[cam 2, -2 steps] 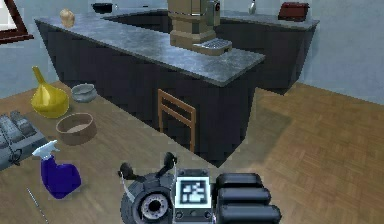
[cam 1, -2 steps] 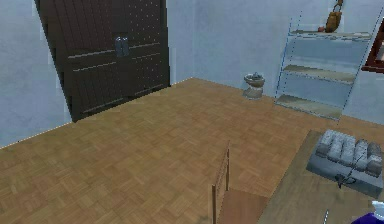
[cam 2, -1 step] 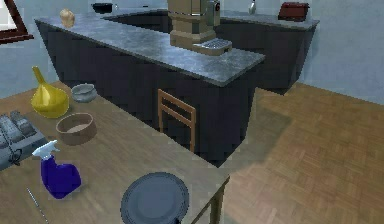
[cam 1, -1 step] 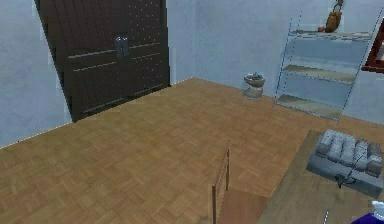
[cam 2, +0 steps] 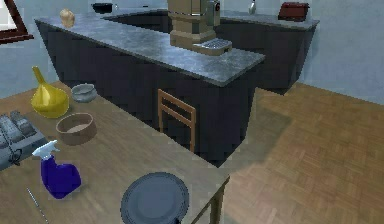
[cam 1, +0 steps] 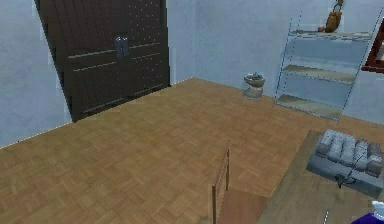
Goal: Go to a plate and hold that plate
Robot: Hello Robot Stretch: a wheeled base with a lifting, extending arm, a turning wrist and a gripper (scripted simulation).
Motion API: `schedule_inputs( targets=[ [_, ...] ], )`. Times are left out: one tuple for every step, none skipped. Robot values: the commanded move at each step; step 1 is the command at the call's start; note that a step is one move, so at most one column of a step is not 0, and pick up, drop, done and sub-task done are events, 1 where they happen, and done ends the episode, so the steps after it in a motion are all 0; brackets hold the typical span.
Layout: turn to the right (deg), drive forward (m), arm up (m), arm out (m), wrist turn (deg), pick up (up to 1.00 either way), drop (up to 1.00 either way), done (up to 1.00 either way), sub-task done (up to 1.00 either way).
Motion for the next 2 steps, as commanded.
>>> schedule_inputs(
  targets=[
    [0.0,0.0,0.1,0.0,0.0,0.0,0.0,0.0,0.0],
    [0.0,0.0,0.0,0.0,0.0,0.0,0.0,1.0,0.0]
  ],
)
